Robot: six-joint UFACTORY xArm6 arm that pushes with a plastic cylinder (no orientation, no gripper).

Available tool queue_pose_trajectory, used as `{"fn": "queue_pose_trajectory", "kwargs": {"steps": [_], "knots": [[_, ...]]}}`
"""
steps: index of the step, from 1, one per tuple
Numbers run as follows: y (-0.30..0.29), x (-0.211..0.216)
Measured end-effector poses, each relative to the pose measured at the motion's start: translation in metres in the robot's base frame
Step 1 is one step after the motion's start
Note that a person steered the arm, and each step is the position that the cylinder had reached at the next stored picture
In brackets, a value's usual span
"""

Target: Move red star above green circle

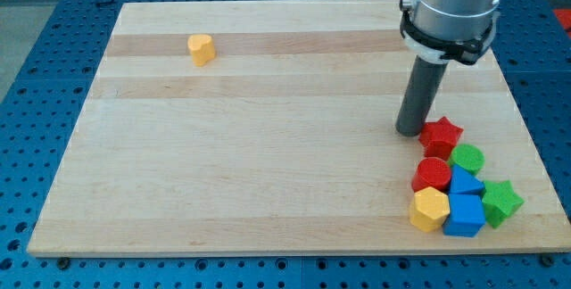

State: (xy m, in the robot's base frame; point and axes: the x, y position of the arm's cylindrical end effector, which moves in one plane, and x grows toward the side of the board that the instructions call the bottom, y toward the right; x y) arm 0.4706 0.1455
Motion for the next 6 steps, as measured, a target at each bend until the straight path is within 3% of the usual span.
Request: {"fn": "queue_pose_trajectory", "kwargs": {"steps": [5,6], "knots": [[0.021,0.018],[0.021,0.0]]}}
